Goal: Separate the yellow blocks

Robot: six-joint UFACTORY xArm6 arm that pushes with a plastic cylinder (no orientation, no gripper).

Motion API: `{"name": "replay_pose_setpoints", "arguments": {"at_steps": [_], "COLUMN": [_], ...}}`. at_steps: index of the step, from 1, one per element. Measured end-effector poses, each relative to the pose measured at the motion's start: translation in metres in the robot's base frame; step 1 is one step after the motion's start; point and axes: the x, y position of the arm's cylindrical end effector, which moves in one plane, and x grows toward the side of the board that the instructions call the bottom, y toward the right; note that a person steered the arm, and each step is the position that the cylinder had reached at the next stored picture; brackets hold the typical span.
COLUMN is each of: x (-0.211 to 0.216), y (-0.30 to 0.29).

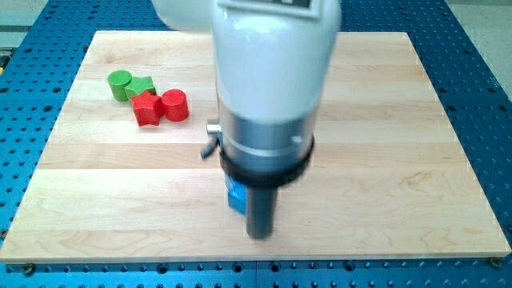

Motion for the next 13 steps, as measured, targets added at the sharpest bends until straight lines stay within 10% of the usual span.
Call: {"name": "replay_pose_setpoints", "arguments": {"at_steps": [3, 4, 11, 13], "x": [-0.088, -0.181, -0.108, -0.174], "y": [0.061, 0.059, -0.099, -0.112]}}
